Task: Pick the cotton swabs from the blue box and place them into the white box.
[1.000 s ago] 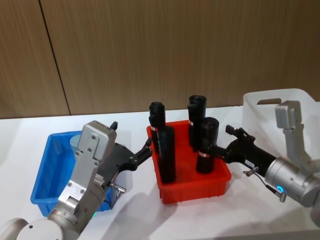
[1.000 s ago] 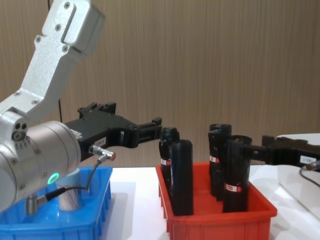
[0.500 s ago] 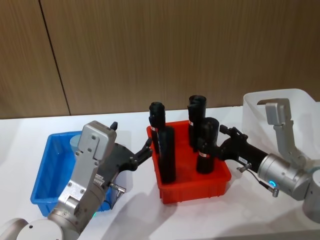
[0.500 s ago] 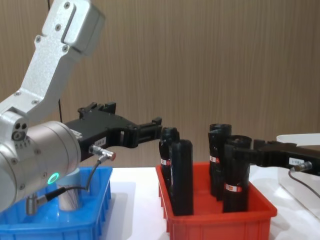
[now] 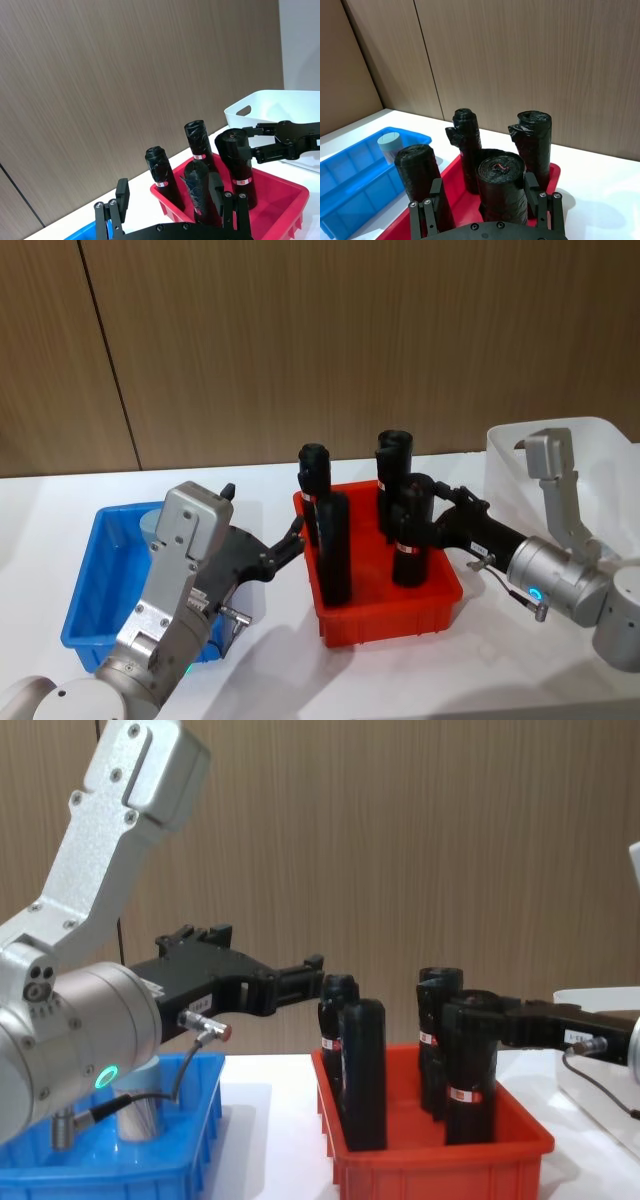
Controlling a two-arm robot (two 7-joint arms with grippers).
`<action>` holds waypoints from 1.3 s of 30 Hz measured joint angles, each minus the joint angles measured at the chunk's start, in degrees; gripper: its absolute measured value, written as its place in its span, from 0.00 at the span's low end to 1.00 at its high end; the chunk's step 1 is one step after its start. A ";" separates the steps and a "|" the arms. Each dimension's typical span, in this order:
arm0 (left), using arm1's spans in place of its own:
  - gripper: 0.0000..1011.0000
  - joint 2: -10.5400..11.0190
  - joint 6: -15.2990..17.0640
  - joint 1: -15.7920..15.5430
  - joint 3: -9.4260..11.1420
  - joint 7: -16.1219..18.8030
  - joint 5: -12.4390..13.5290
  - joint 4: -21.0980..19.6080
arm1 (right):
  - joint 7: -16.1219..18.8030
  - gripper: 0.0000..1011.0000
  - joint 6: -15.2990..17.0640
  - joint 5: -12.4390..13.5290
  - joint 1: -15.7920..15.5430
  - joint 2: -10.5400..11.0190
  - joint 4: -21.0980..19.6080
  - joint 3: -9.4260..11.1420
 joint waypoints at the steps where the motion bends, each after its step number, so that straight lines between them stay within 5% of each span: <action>1: 0.99 0.00 0.00 0.00 0.00 0.00 0.00 0.00 | 0.10 0.99 -0.20 0.06 0.33 -0.11 0.55 -0.02; 21: 0.99 0.00 0.00 0.00 0.00 0.00 0.00 0.00 | 3.07 0.99 -1.45 0.78 3.32 -1.00 5.18 -0.43; 39: 0.99 0.00 0.00 0.00 0.00 0.00 0.00 0.00 | 3.95 0.99 -3.01 -1.46 7.89 -2.71 13.11 -1.87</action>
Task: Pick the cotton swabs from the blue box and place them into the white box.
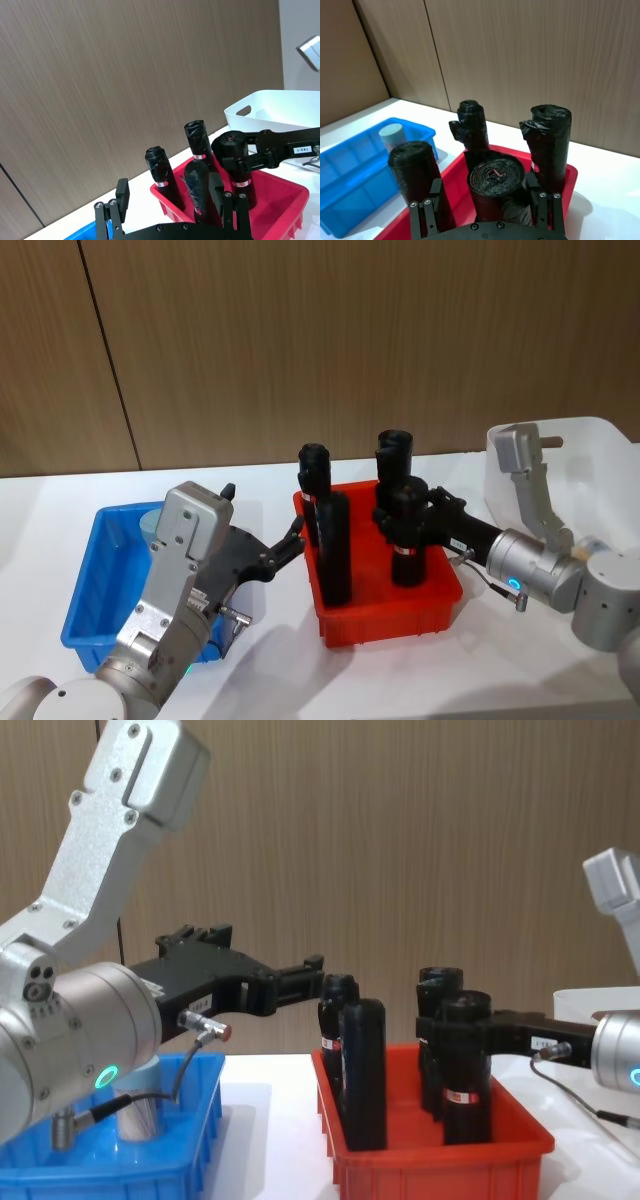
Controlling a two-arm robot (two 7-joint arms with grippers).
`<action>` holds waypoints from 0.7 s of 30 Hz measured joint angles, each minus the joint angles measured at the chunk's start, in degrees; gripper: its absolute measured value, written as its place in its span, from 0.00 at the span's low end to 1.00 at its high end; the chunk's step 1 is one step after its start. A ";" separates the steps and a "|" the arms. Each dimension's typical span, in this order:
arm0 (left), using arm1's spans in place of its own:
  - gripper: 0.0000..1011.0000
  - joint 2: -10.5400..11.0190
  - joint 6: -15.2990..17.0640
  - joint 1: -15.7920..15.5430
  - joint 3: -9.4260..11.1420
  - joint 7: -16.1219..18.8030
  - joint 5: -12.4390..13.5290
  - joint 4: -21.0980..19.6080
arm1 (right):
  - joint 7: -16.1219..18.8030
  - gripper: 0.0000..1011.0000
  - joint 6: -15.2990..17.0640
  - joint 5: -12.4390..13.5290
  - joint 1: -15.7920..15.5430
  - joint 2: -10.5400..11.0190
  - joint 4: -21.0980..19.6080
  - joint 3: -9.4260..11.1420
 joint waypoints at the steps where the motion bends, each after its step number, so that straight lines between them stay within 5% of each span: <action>1: 0.99 0.00 0.00 0.00 0.00 0.00 0.00 0.00 | -0.21 0.99 -0.16 -0.28 0.42 -0.14 0.79 -0.09; 8: 0.99 0.00 0.00 0.00 0.00 0.00 0.00 0.00 | -1.08 0.94 -1.26 -1.37 2.33 -0.75 4.31 -0.38; 21: 0.99 0.00 0.00 0.00 0.00 0.00 0.00 0.00 | -1.87 0.57 -2.15 -2.21 3.21 -0.98 5.00 -0.53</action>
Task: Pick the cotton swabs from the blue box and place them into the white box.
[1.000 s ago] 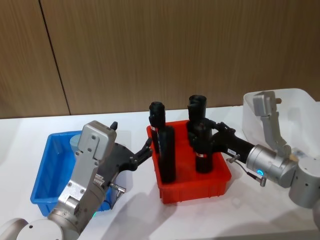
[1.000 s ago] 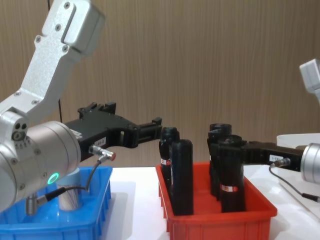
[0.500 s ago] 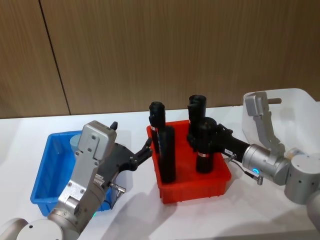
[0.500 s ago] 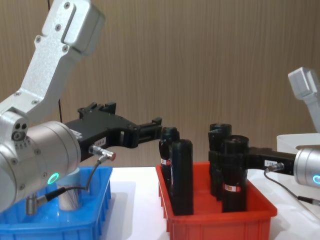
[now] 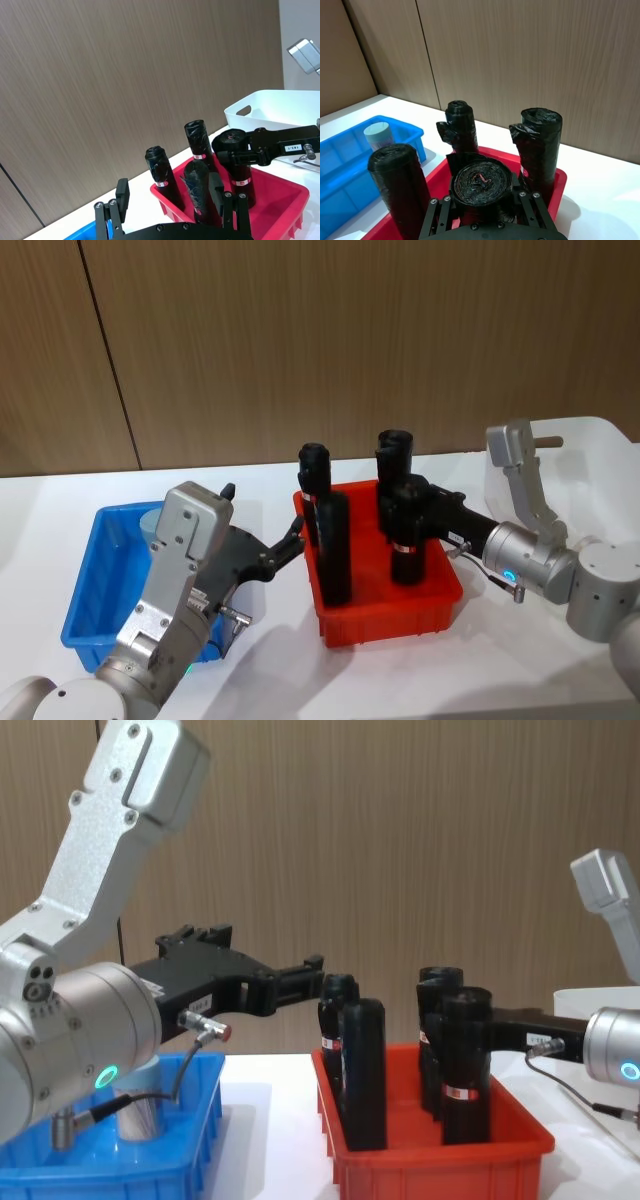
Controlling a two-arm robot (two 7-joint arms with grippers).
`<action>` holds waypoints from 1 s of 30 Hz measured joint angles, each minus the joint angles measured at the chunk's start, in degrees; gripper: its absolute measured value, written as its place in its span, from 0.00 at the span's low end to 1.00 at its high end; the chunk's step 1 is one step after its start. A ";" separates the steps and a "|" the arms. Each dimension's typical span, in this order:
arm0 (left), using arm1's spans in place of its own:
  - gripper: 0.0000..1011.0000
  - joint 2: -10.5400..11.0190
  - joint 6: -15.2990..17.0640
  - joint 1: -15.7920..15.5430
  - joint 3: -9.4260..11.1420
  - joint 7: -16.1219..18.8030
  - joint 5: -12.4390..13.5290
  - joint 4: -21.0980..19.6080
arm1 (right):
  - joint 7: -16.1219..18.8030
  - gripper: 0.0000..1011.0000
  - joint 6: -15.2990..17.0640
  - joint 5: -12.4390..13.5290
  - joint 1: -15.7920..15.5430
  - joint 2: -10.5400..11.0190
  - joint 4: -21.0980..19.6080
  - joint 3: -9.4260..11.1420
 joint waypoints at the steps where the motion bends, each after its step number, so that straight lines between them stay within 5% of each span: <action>1: 0.99 0.00 0.00 0.00 0.00 0.00 0.00 0.00 | 0.00 0.55 0.06 0.00 -0.07 0.02 -0.18 0.00; 15: 0.99 0.00 0.00 0.00 0.00 0.00 0.00 0.00 | -0.41 0.52 3.11 1.65 -4.33 1.67 -10.92 0.40; 30: 0.99 0.00 0.00 0.00 0.00 0.00 0.00 0.00 | -4.79 0.52 8.23 5.68 -10.43 4.89 -29.78 2.39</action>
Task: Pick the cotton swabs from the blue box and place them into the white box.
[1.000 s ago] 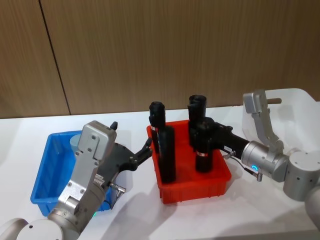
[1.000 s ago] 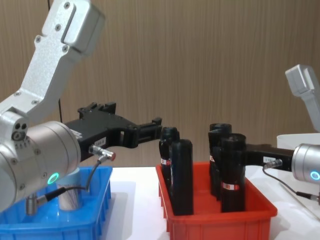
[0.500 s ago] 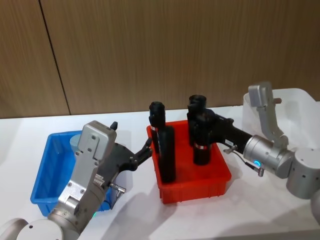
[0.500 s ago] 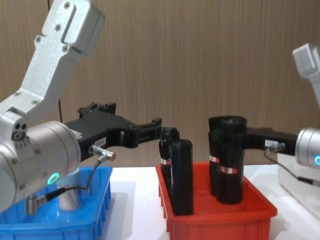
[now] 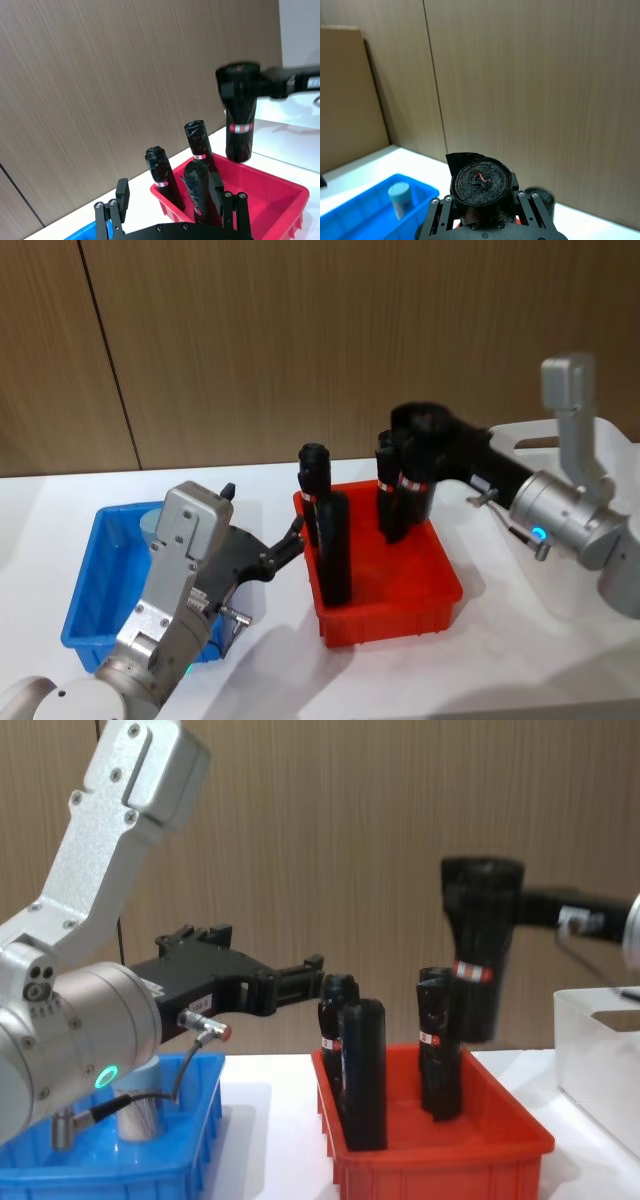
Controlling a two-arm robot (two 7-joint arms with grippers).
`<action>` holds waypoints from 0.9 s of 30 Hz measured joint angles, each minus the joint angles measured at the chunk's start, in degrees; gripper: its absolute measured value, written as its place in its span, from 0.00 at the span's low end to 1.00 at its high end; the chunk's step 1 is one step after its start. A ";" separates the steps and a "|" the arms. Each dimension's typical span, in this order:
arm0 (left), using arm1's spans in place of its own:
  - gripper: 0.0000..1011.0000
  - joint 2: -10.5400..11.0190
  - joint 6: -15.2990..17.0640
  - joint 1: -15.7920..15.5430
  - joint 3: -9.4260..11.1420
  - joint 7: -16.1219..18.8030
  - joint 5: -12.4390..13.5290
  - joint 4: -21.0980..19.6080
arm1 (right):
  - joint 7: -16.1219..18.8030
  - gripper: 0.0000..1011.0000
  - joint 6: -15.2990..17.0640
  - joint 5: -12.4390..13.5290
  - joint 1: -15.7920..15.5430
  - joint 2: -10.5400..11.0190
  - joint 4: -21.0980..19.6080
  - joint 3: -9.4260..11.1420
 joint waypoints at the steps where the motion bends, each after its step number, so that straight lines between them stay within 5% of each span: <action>1: 0.99 0.00 0.00 0.00 0.00 0.00 0.00 0.00 | -0.41 0.52 0.31 0.26 -0.30 0.19 -0.96 0.14; 13: 0.99 0.00 0.00 0.00 0.00 0.00 0.00 0.00 | -9.56 0.52 2.53 1.21 -5.57 3.73 -15.05 2.73; 27: 0.99 0.00 0.00 0.00 0.00 0.00 0.00 0.00 | -19.68 0.52 3.92 -0.93 -10.30 6.82 -23.11 5.10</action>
